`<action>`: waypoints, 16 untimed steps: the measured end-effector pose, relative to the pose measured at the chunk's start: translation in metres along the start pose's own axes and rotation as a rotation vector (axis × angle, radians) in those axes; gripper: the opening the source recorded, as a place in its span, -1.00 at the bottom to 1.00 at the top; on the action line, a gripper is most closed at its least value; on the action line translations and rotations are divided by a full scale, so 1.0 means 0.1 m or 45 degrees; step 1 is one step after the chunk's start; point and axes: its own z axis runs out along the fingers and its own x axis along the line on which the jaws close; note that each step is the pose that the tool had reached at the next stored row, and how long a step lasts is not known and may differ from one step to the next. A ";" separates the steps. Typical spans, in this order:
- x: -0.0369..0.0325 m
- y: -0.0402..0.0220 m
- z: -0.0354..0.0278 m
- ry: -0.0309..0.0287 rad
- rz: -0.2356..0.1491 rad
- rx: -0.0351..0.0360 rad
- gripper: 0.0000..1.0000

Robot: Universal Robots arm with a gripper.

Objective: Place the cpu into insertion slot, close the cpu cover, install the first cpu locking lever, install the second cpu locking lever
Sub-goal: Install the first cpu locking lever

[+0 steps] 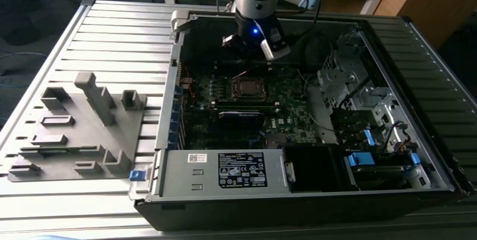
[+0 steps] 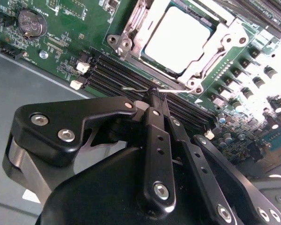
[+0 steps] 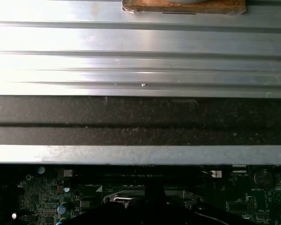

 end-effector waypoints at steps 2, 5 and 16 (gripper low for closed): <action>0.000 -0.001 0.004 0.0003 0.000 0.0024 -0.79; -0.001 -0.001 0.005 0.0001 0.000 0.0025 -0.79; -0.005 -0.011 0.069 0.0000 0.000 0.0025 -0.79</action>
